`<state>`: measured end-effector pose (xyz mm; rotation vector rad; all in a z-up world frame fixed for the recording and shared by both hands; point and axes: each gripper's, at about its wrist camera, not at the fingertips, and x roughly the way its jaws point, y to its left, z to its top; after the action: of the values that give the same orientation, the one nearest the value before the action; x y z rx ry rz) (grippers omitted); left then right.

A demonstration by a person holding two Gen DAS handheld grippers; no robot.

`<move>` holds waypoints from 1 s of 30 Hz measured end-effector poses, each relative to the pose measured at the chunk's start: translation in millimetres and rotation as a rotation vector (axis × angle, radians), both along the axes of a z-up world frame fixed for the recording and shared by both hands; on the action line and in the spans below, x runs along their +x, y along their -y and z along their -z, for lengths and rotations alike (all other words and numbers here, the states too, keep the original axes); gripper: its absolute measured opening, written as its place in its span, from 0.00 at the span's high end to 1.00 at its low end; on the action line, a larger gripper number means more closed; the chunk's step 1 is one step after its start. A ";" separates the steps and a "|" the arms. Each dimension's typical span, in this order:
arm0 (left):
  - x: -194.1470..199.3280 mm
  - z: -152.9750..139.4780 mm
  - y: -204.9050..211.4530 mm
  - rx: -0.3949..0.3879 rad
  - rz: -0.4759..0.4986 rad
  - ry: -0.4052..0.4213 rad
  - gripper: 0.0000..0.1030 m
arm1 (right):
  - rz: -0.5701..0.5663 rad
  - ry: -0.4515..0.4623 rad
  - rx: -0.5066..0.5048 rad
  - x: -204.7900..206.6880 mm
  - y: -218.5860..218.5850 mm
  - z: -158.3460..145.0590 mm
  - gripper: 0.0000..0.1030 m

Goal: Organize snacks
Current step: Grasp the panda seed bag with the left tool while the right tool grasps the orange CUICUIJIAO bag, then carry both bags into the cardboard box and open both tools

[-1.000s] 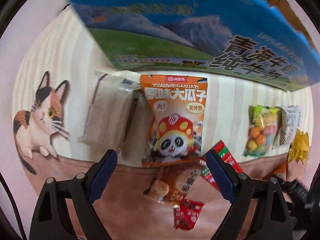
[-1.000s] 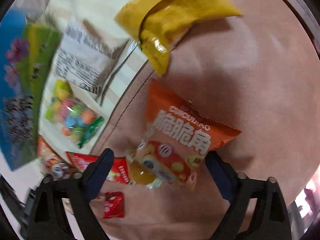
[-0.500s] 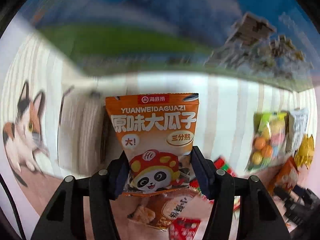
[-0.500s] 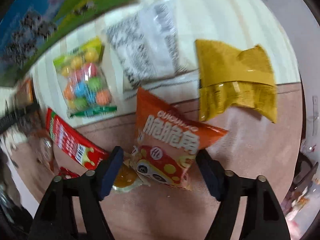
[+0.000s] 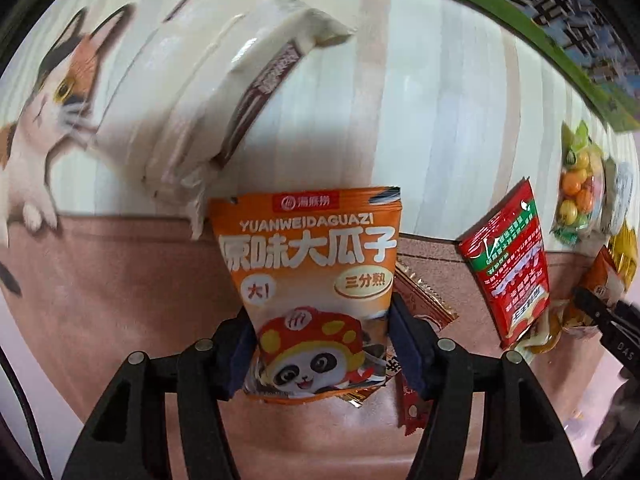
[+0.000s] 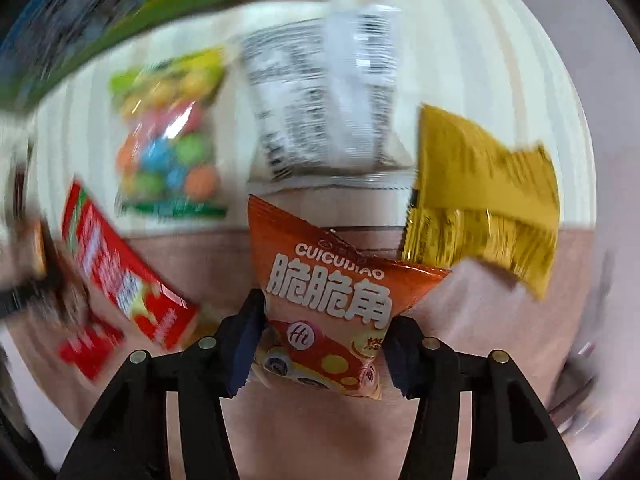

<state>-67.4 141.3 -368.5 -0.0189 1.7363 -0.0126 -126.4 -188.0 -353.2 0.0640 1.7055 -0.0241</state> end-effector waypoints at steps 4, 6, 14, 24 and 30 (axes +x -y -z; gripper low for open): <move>19.6 5.4 13.2 0.013 0.029 0.015 0.43 | 0.020 0.009 -0.005 0.9 3.3 -4.5 0.28; 22.7 4.0 14.1 0.014 0.025 0.025 0.44 | 0.083 0.014 0.002 -2.4 11.1 -8.2 0.27; -26.4 -16.7 14.5 0.053 0.038 0.064 0.47 | 0.212 0.044 -0.015 -36.0 27.5 9.5 0.39; -36.0 -62.3 32.4 -0.022 0.051 0.115 0.47 | 0.243 0.135 0.074 -56.1 23.0 -43.5 0.45; -38.9 -125.7 65.6 -0.115 0.093 0.216 0.47 | 0.168 0.210 0.159 -60.3 -2.3 -103.8 0.45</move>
<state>-106.2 75.7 -242.8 -0.0201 1.5173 -0.1771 -186.8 -185.7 -249.5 0.3181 1.4860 -0.0069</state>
